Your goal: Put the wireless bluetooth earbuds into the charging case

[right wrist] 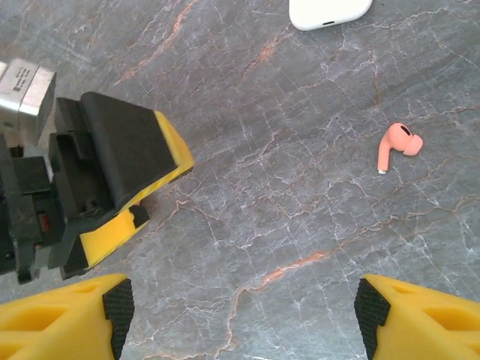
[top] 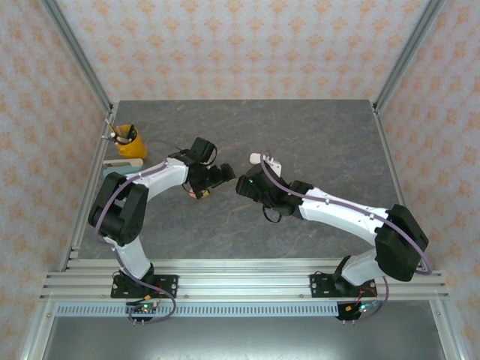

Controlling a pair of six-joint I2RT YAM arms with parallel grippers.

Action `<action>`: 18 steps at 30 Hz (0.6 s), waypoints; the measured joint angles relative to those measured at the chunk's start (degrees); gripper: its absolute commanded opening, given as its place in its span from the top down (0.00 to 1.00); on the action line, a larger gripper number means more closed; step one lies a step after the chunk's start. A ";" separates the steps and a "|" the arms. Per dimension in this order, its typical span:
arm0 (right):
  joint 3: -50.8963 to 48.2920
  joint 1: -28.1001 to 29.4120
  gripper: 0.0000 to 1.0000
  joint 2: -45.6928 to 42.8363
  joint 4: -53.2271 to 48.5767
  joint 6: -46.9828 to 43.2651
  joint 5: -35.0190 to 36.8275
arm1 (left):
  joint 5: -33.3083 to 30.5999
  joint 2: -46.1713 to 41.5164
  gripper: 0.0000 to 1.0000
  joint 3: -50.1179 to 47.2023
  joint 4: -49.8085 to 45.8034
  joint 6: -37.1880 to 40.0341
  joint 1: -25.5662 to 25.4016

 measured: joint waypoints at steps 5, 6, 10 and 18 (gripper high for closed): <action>0.00 0.00 0.21 -0.48 -0.68 0.87 0.00 | -3.65 -3.72 0.00 3.08 -2.67 1.44 0.57; 0.00 0.00 0.21 -0.48 -0.76 0.92 0.00 | -4.46 -4.22 0.00 4.28 -3.39 2.10 0.81; 0.00 0.00 0.19 -0.48 -0.96 1.33 0.00 | -6.34 -5.29 0.00 7.69 -4.59 4.17 3.93; 0.00 0.00 0.00 -0.48 -2.47 2.95 0.35 | -8.39 -2.45 0.00 7.91 -7.06 7.04 10.80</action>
